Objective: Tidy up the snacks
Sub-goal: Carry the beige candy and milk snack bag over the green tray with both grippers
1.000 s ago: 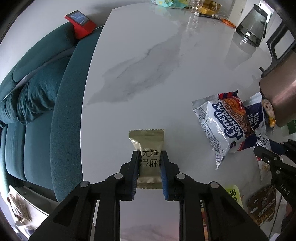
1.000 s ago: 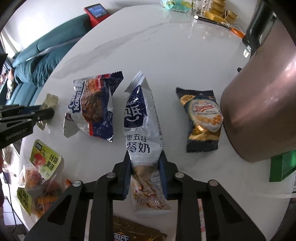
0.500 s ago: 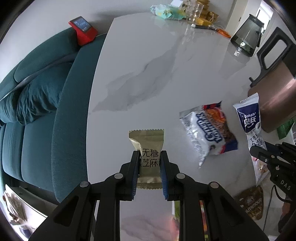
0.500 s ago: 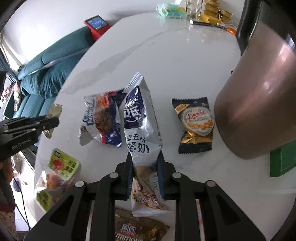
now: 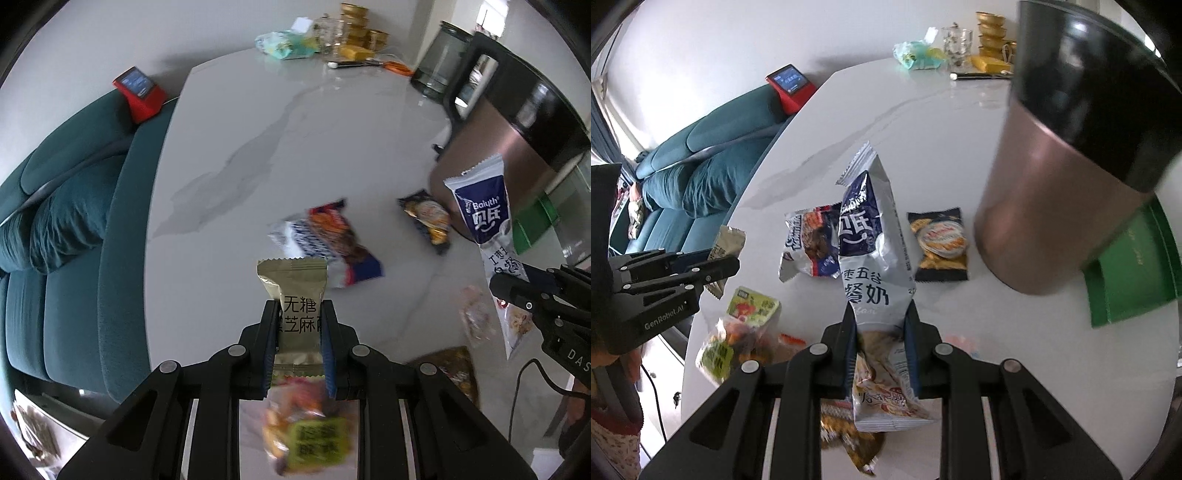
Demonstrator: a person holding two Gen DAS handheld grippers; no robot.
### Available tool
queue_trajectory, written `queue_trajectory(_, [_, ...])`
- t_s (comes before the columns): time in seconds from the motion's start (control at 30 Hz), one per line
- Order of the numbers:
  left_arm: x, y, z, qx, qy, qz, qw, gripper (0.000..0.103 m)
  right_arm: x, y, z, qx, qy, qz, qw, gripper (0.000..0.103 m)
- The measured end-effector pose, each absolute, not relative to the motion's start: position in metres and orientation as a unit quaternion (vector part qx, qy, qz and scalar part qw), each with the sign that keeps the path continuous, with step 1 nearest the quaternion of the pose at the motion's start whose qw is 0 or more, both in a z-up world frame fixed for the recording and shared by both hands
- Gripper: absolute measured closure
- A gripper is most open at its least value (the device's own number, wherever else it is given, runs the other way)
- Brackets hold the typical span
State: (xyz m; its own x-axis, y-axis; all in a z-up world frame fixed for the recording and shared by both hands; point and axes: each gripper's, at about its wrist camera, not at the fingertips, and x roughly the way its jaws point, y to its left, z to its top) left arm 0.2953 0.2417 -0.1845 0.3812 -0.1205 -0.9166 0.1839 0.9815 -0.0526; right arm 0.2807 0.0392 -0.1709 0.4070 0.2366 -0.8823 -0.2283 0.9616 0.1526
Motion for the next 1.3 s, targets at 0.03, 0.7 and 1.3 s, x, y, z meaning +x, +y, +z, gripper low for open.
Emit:
queue_trajectory(0.03, [0.292, 0.235, -0.183, 0.030, 0.548, -0.095, 0.831, 0.085, 0.275, 0.034, -0.169, 0.005, 0.526, 0.136, 0.840, 0.085])
queue_trajectory(0.7, [0.236, 0.050, -0.151, 0.055, 0.537, -0.135, 0.831, 0.085, 0.221, -0.146, -0.159, 0.045, 0.520, 0.119, 0.845, 0.085])
queue_trajectory(1.3, [0.283, -0.147, -0.154, 0.021, 0.520, -0.125, 0.845, 0.085, 0.263, -0.333, -0.160, 0.035, 0.524, 0.117, 0.843, 0.085])
